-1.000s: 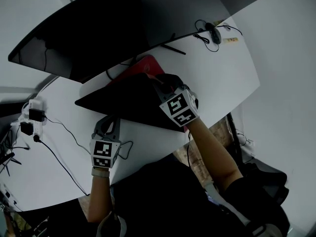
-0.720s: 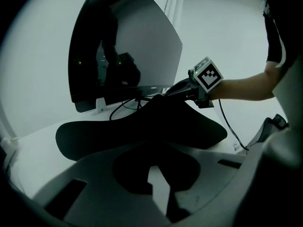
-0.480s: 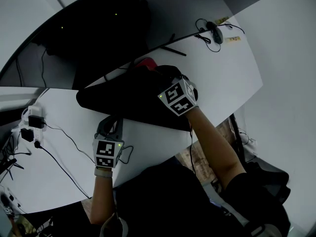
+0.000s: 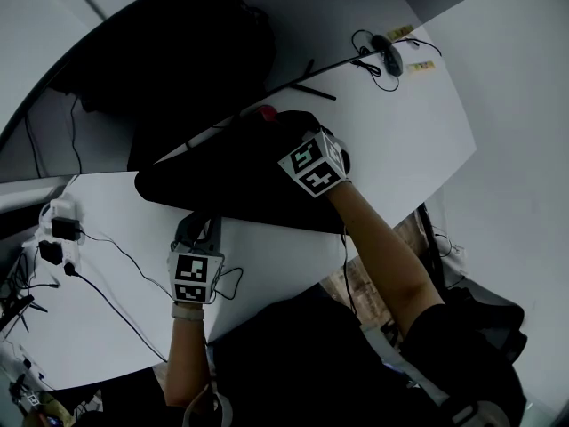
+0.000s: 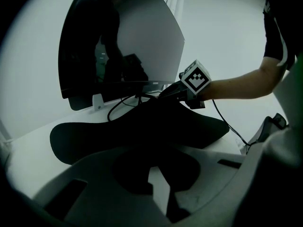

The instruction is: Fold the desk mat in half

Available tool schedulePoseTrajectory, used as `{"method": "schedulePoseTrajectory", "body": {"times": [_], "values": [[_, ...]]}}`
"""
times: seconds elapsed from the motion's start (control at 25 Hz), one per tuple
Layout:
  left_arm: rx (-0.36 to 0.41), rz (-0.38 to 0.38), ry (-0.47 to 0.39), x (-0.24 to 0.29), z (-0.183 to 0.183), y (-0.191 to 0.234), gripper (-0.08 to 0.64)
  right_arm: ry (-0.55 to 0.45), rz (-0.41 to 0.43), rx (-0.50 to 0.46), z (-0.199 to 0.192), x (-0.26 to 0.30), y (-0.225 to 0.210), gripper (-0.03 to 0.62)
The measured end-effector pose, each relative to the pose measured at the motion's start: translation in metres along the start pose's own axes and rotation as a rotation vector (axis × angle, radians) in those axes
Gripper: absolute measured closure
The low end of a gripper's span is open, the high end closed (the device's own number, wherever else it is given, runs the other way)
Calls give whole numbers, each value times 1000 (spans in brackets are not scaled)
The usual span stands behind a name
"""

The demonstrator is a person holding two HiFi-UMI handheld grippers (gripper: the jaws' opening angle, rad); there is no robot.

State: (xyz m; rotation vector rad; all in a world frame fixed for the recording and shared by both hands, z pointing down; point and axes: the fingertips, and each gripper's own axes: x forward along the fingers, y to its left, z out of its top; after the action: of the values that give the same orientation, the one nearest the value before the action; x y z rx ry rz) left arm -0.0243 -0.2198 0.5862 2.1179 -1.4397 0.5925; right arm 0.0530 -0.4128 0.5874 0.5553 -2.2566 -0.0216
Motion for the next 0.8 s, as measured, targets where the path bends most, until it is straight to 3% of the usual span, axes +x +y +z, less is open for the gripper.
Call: {"method": "schedulePoseTrajectory", "body": {"times": [0.44,0.56,0.8], "values": [[-8,7,2,4,0,2,558,27,-7,23,-11,16,-6,486],[-6,11,1,4,-2,2,558,30,-42,19,-14,17,-16,487],[-12,13,5,5,-4,3,558,41,-29,35,-18,19,-22,509]]}}
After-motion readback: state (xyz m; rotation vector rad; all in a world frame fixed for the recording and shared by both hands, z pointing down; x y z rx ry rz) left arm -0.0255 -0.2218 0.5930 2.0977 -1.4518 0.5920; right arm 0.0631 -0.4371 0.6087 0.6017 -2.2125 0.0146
